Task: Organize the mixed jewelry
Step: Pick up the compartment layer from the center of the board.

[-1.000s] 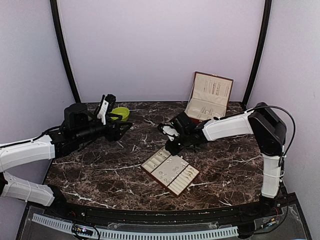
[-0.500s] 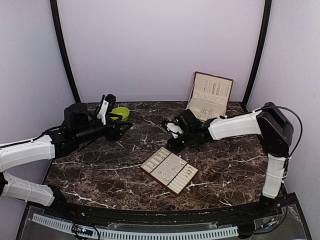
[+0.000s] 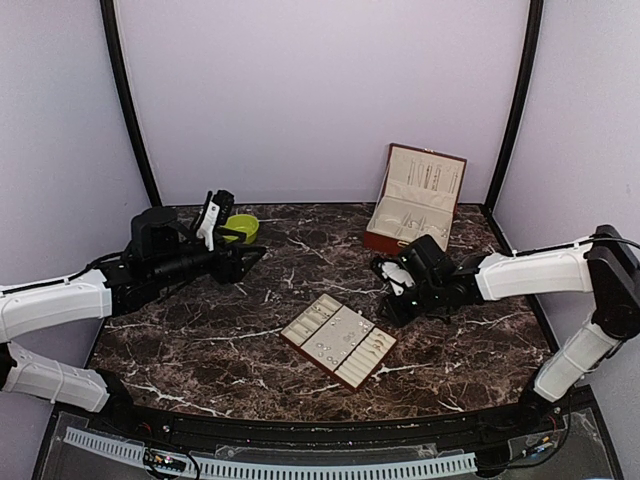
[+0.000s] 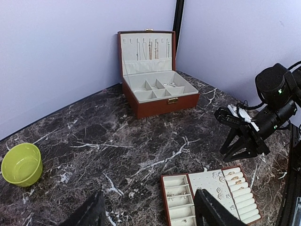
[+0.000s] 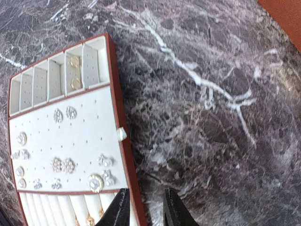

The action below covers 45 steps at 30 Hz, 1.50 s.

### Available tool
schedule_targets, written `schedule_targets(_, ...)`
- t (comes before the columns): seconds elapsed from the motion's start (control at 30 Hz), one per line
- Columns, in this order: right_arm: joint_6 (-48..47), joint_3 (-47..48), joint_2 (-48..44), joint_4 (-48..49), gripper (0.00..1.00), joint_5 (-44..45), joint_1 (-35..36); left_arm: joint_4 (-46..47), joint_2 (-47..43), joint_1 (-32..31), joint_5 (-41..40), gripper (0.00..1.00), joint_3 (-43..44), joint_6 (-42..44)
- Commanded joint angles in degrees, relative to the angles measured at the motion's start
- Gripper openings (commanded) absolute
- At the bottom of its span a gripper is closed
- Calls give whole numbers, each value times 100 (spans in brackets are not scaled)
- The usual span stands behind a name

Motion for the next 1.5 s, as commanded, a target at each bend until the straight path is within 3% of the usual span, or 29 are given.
schedule_targets(0.0, 198, -307, -363, -122, 25, -248, -12, 54, 12, 31, 57, 67, 93, -33)
schedule_targets(0.3, 360, -542, -612, -280, 22, -233, 120, 49, 31, 27, 75, 67, 93, -44)
schedule_targets(0.73, 704, -592, -295, -484, 17, 237, 262, 43, 14, 27, 75, 67, 86, -48)
schedule_targets(1.47, 718, -562, 183, -554, 14, 208, 395, 46, 6, 25, 68, 67, 84, -49)
